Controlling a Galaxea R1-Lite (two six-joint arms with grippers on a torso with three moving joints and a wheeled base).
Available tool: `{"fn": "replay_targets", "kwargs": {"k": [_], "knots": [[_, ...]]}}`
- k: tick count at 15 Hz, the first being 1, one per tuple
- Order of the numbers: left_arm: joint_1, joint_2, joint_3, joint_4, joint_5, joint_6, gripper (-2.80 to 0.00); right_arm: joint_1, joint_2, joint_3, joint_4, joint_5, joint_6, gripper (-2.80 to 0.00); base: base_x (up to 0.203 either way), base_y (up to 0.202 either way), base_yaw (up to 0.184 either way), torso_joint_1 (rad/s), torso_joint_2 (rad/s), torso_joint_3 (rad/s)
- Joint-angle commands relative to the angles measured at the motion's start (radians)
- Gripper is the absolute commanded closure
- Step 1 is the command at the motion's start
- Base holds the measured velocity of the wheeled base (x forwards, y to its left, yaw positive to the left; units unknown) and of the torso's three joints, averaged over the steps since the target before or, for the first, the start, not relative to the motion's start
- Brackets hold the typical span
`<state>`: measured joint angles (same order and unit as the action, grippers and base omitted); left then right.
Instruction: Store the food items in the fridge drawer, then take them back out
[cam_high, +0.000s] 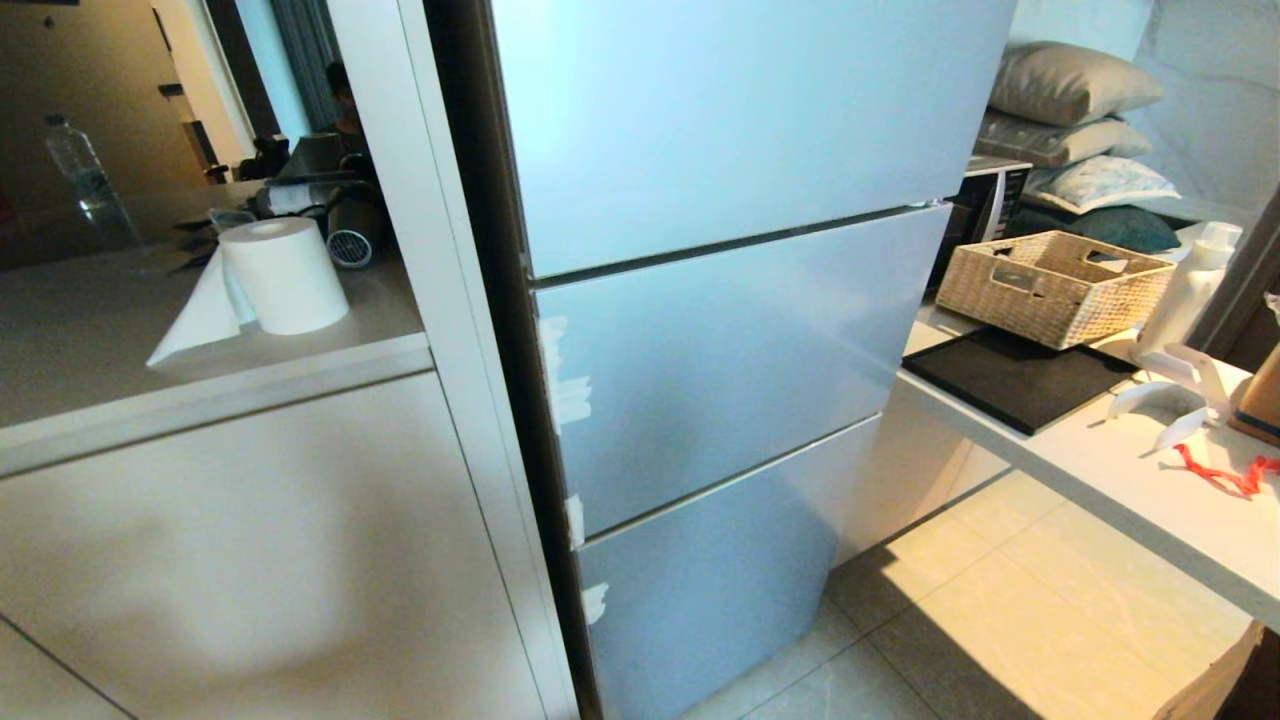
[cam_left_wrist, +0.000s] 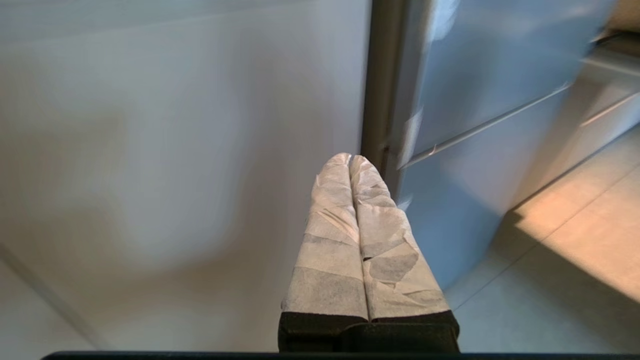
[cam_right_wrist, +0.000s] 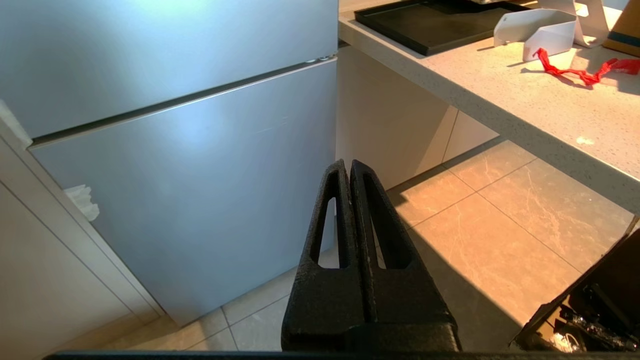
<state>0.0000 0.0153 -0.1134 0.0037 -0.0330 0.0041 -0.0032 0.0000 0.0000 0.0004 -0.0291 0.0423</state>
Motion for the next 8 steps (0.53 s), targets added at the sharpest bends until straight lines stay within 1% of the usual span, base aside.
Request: {"fn": "replay_targets", "kwargs": {"k": [1, 2, 3, 5, 6, 8], "knots": [[-0.003, 0.135, -0.106, -0.007, -0.03, -0.02, 0.0, 0.0, 0.0, 0.0, 0.0, 0.0, -0.001, 0.0, 0.0, 0.0, 0.0, 0.0, 0.0, 0.0], [-0.008, 0.209, -0.148, -0.012, -0.042, -0.048, 0.0, 0.0, 0.0, 0.0, 0.0, 0.0, 0.001, 0.0, 0.0, 0.0, 0.0, 0.0, 0.0, 0.0], [-0.019, 0.315, -0.193, -0.022, -0.059, -0.091, 0.0, 0.0, 0.0, 0.0, 0.0, 0.0, -0.001, 0.0, 0.0, 0.0, 0.0, 0.0, 0.0, 0.0], [-0.04, 0.542, -0.278, -0.063, -0.096, -0.202, 0.0, 0.0, 0.0, 0.0, 0.0, 0.0, -0.001, 0.0, 0.0, 0.0, 0.0, 0.0, 0.0, 0.0], [-0.048, 0.674, -0.317, -0.097, -0.118, -0.262, 0.0, 0.0, 0.0, 0.0, 0.0, 0.0, 0.0, 0.0, 0.0, 0.0, 0.0, 0.0, 0.0, 0.0], [-0.059, 0.909, -0.374, -0.181, -0.159, -0.36, 0.0, 0.0, 0.0, 0.0, 0.0, 0.0, 0.001, 0.0, 0.0, 0.0, 0.0, 0.0, 0.0, 0.0]]}}
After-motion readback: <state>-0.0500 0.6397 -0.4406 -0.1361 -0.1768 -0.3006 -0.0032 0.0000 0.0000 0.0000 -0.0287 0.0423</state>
